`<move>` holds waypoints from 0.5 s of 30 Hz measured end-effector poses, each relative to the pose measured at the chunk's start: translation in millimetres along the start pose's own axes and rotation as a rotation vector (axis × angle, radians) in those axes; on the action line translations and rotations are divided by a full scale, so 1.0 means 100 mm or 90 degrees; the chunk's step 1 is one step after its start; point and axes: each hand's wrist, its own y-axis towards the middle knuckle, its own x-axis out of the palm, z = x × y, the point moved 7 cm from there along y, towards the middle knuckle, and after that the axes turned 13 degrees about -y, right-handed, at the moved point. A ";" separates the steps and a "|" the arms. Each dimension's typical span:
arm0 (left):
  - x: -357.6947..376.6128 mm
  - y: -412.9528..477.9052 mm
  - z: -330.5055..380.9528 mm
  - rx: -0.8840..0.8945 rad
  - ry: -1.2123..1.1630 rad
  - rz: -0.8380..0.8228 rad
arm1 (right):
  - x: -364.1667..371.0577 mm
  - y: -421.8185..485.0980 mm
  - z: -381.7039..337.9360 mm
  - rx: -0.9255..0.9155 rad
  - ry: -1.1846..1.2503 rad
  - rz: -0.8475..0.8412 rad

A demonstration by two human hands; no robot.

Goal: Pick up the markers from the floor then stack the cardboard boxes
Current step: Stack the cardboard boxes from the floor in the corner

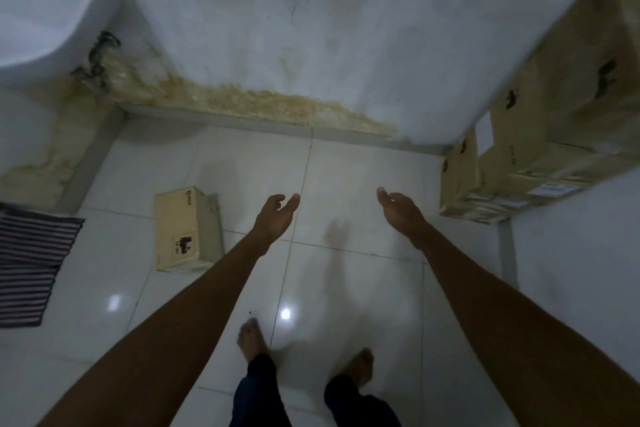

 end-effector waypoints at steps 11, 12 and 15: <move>-1.71 0.43 -0.49 -0.043 0.005 0.008 | 1.47 -0.08 -1.44 0.000 -0.030 -0.055; -1.89 0.48 -0.52 -0.048 0.005 0.008 | 1.62 -0.06 -1.59 0.001 -0.025 -0.064; -2.30 0.64 -0.60 -0.066 0.012 0.016 | 1.96 -0.02 -1.89 0.009 -0.009 -0.096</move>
